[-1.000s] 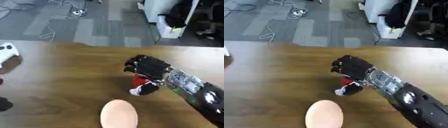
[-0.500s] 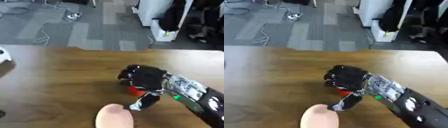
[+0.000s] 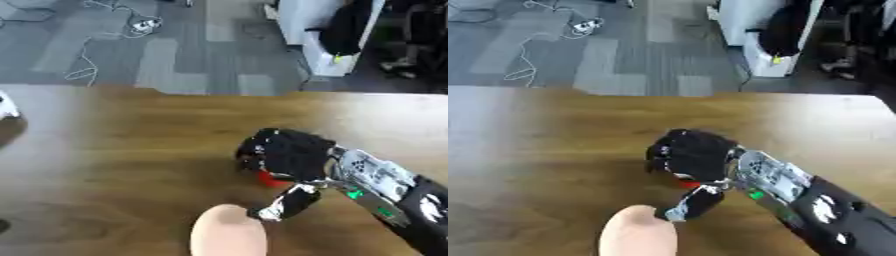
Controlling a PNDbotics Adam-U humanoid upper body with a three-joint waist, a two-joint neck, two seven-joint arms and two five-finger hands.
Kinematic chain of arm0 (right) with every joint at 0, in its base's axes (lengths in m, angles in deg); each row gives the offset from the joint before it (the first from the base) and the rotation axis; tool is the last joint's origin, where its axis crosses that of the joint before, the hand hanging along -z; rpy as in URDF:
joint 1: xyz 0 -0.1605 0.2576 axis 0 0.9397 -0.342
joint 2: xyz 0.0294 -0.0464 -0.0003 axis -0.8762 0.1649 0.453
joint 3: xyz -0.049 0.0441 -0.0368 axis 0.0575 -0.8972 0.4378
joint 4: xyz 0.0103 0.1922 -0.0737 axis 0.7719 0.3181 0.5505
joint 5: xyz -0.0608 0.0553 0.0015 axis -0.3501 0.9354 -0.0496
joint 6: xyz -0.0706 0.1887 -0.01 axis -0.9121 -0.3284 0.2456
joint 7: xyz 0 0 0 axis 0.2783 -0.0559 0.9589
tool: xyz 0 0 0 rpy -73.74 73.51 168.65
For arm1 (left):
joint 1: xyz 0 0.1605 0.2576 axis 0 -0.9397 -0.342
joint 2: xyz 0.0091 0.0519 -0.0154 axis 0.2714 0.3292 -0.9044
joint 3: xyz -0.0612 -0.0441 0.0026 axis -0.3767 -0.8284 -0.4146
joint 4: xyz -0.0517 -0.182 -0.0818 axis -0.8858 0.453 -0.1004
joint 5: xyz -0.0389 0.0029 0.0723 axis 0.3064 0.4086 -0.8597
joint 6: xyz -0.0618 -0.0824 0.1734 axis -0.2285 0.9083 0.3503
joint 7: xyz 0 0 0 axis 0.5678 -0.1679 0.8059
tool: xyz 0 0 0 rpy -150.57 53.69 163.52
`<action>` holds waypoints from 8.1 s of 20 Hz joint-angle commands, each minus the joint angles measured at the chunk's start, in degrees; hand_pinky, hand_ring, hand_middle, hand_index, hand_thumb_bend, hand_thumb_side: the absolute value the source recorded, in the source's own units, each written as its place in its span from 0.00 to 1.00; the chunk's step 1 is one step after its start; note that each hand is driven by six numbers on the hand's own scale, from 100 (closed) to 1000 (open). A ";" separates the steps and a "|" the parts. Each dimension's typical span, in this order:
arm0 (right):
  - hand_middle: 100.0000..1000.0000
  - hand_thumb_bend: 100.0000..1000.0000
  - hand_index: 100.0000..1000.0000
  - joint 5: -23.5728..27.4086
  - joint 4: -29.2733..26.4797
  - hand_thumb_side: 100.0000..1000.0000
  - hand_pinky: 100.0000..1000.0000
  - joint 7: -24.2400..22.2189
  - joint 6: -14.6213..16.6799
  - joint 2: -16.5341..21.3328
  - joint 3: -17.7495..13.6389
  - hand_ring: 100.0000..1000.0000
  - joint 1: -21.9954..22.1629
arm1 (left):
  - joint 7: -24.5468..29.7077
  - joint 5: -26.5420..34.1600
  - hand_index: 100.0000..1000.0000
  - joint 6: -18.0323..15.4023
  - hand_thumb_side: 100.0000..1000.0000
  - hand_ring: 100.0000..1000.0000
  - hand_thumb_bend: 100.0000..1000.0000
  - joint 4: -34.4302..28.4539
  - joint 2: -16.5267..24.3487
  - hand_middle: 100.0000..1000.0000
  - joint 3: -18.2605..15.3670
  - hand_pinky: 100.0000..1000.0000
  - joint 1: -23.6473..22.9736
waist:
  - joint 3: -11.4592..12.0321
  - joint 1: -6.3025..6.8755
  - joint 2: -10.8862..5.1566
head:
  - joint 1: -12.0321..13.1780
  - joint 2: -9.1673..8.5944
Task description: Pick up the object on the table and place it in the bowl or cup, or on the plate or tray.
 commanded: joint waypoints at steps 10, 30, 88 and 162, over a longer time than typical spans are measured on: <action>0.77 0.45 0.84 -0.88 6.01 0.75 0.73 3.72 -6.05 1.05 -1.99 0.78 0.02 | -0.27 -0.96 0.73 -0.03 0.72 1.00 0.00 -1.05 -0.37 0.58 -0.76 0.71 -0.05 | 0.09 0.53 0.00 | -0.77 -0.31; 0.75 0.41 0.83 -1.20 9.26 0.61 0.68 5.00 -6.18 0.57 -2.51 0.75 1.24 | -0.21 -1.36 0.73 -0.37 0.73 1.00 0.00 -1.05 -0.95 0.59 -0.91 0.71 -0.01 | 0.48 0.54 1.11 | -0.91 -0.22; 0.10 0.00 0.33 5.32 -4.53 0.00 0.00 6.69 -14.25 0.30 -4.37 0.00 2.42 | -0.69 -2.62 0.71 -1.66 0.70 1.00 0.00 -1.05 -1.73 0.59 -1.78 0.71 -1.38 | -0.14 3.06 1.22 | 1.33 0.46; 0.61 0.27 0.69 -5.62 -6.53 0.63 0.42 0.52 -3.51 -10.00 10.23 0.55 2.77 | -1.19 -2.23 0.71 0.88 0.65 1.00 0.00 -1.05 3.51 0.60 -3.63 0.68 -2.84 | -1.13 0.01 -6.75 | 5.79 2.67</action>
